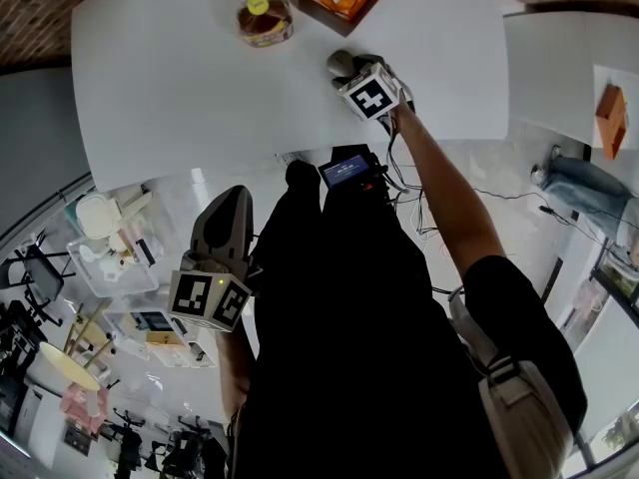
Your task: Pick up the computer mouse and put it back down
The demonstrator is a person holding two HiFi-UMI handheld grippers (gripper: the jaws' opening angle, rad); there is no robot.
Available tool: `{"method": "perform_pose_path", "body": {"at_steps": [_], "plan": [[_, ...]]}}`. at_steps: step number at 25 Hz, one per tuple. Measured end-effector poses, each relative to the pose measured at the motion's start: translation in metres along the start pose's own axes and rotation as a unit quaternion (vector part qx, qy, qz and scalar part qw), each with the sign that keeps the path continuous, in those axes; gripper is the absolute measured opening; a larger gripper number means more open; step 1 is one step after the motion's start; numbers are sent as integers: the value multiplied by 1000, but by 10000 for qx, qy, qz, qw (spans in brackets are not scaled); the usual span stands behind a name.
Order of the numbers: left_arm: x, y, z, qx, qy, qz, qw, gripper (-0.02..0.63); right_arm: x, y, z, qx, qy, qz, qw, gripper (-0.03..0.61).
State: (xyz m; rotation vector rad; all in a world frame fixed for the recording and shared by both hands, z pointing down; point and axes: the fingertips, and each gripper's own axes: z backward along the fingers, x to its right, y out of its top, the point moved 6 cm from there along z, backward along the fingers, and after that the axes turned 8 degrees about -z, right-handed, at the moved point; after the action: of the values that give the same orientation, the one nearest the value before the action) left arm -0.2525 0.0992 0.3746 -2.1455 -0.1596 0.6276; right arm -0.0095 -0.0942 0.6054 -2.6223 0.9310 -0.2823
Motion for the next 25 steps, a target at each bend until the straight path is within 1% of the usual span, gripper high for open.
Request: {"method": "perform_pose_path", "body": {"at_steps": [3,6,13,22,25], "plan": [[1,0,0,15,2,-4,10000,12,3,-8,-5,-118,96,-231,9996,296],[2,-3,1,22,7,-16,10000,12,2,-8,-6,-83,267,-380,9989,296],[4,-3,3,53,45,-1,10000,12,3,-9,-6,2,246,-374,9990,296],[10,2,4,124,114,-53,9998,12,3,-10,-4,-12,249,-429,9988,298],[12,3,5,141,141,-46,9998,12,0,-11,-3,32,340,-438,9985,298]]}}
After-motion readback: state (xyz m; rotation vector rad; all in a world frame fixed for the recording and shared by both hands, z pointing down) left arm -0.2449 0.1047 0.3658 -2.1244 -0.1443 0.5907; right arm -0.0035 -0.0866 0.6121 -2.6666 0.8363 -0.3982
